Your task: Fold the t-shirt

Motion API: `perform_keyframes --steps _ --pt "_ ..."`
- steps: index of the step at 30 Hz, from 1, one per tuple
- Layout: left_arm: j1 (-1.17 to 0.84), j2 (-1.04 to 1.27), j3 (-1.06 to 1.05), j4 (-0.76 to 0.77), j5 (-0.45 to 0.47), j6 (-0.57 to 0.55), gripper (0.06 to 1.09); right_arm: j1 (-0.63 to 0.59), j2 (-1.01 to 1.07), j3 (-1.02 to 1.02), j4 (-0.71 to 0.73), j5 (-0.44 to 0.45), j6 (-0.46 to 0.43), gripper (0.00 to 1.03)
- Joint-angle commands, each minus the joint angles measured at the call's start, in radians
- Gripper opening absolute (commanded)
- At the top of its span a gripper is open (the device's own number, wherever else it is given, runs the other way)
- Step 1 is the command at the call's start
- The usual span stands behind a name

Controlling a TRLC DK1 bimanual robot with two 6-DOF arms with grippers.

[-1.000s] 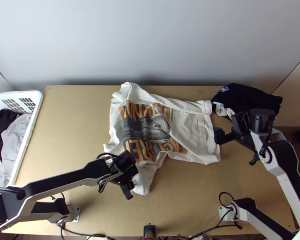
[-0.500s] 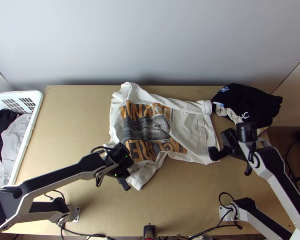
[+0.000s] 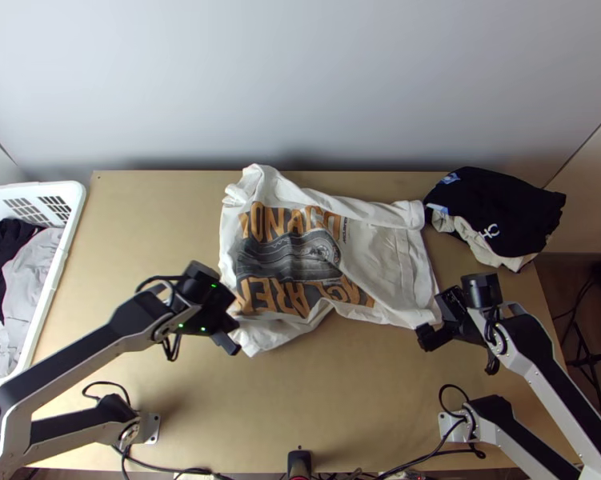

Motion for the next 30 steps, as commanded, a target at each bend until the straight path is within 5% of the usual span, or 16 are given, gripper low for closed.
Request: perform_keyframes --steps 1,4,13,14,30 --pt "0.089 -0.078 -0.012 -0.023 0.014 -0.004 0.09 -0.006 0.013 -0.025 0.008 0.001 -0.003 0.93" --pt "0.111 -0.098 -0.017 -0.026 0.023 -0.011 0.09 -0.006 0.058 -0.025 0.016 0.001 -0.008 0.87" --pt "0.201 -0.157 -0.003 -0.051 0.034 -0.016 0.09 -0.002 0.15 0.073 0.042 -0.048 -0.057 0.06" --pt "0.215 -0.167 0.005 -0.055 0.037 -0.016 0.09 -0.002 0.148 0.092 0.042 -0.052 -0.055 0.03" --pt "0.548 -0.214 0.324 -0.209 0.175 -0.005 0.09 -0.013 0.07 0.408 -0.081 -0.059 0.001 0.03"
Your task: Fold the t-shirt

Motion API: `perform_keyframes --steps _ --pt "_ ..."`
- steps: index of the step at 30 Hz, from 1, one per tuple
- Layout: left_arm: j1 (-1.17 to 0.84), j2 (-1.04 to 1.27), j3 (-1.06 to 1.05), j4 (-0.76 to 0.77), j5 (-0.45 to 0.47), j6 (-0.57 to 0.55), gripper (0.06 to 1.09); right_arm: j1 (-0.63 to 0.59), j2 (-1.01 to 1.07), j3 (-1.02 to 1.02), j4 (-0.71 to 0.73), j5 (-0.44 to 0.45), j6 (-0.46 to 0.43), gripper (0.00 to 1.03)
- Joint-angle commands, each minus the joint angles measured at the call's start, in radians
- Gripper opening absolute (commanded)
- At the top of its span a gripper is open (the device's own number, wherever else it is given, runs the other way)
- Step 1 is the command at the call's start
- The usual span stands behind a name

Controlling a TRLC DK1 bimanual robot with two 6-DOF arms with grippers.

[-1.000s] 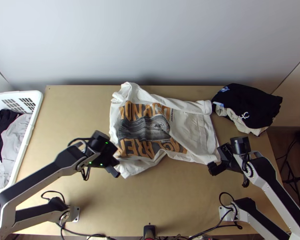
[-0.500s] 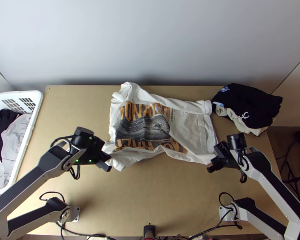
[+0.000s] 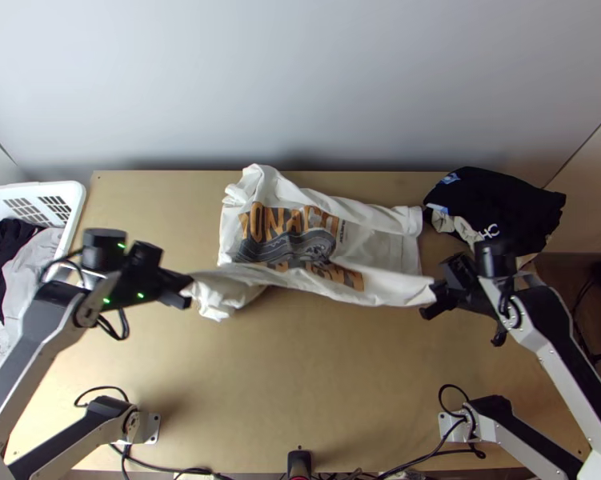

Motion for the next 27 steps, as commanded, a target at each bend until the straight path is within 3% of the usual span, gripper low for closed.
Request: perform_keyframes --steps 1,21,27 --pt "0.143 -0.01 0.162 -0.063 0.068 -0.002 0.09 -0.002 -0.026 0.143 -0.051 -0.002 0.029 0.03" --pt "0.294 0.078 0.734 -0.143 0.1 -0.066 0.09 -0.008 0.029 0.649 -0.082 0.001 0.089 0.03" --pt "0.292 0.105 0.855 -0.181 0.112 -0.065 0.09 -0.009 0.057 0.707 -0.086 0.005 0.098 0.03"
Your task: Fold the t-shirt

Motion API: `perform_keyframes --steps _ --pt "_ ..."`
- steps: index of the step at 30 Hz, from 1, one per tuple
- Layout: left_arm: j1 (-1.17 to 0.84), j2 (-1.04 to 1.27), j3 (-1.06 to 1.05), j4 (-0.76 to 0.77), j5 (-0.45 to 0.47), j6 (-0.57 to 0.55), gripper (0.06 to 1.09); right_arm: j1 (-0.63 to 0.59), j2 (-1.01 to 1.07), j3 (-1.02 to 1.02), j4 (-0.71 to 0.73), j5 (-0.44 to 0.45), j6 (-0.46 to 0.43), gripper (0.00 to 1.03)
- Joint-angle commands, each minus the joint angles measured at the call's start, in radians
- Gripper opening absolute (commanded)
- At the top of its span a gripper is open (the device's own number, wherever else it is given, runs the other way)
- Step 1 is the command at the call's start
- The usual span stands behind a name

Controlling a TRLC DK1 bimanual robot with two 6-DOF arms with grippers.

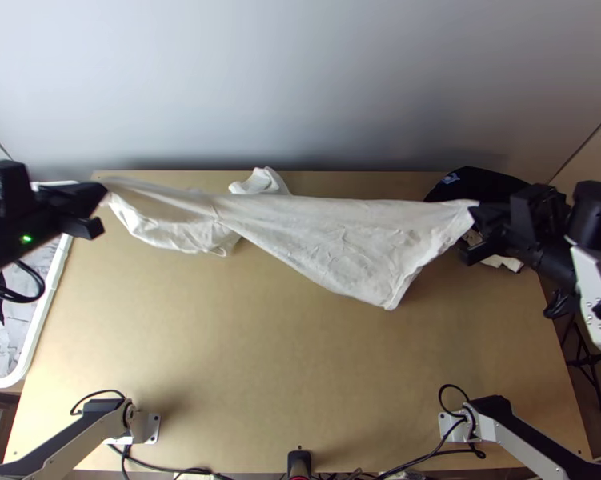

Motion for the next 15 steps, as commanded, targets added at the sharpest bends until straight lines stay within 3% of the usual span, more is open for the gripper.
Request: perform_keyframes --steps 1,15 --pt "0.019 0.034 0.155 -0.04 0.019 -0.006 0.09 -0.002 0.035 0.102 -0.004 0.004 0.019 0.03" --pt "0.088 0.077 0.413 -0.023 0.019 -0.019 0.09 -0.008 0.152 0.468 0.011 0.038 0.091 0.03"
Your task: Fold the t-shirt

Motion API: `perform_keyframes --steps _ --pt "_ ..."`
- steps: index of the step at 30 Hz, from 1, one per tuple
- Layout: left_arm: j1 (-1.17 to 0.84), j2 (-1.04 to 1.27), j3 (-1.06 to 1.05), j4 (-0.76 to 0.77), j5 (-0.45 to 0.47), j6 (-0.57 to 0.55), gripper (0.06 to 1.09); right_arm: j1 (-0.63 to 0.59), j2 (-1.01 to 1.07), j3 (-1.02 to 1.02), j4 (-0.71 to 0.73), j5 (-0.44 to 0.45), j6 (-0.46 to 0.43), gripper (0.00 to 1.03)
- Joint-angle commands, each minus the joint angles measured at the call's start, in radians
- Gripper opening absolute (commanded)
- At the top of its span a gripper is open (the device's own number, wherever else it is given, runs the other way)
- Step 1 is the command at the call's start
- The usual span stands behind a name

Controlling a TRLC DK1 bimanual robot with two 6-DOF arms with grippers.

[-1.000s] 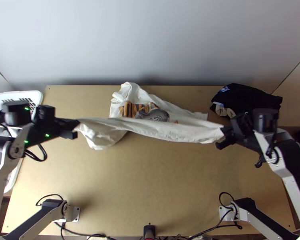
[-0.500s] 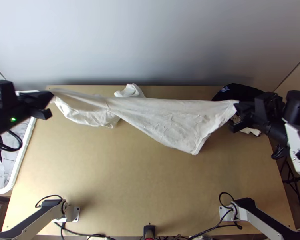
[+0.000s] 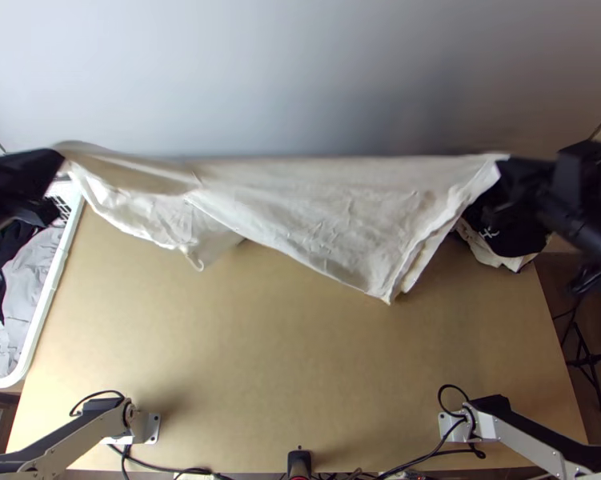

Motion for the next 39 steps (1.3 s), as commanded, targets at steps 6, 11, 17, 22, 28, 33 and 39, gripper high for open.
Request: perform_keyframes --steps 6,11,17,22,28,33,39 --pt "0.122 0.009 0.214 0.115 -0.001 -0.047 0.09 0.0 0.052 0.289 0.027 0.046 0.07 0.03" --pt "0.216 -0.037 0.214 0.209 -0.012 -0.065 0.09 0.0 0.042 0.352 0.04 0.052 0.095 0.03" --pt "0.285 -0.091 0.214 0.27 -0.018 -0.083 0.09 0.028 0.009 0.372 0.027 0.05 0.106 0.03" --pt "0.297 -0.136 0.216 0.313 -0.036 -0.083 0.09 0.04 0.007 0.444 0.0 0.05 0.123 0.03" --pt "0.297 -0.157 0.214 0.318 -0.039 -0.085 0.09 0.063 -0.005 0.458 -0.03 0.05 0.15 0.03" --pt "0.297 -0.165 0.214 0.321 -0.045 -0.096 0.09 0.062 -0.024 0.456 -0.031 0.05 0.15 0.03" --pt "0.289 -0.209 0.206 0.299 -0.045 -0.096 0.09 0.086 -0.073 0.438 -0.102 0.047 0.147 0.03"
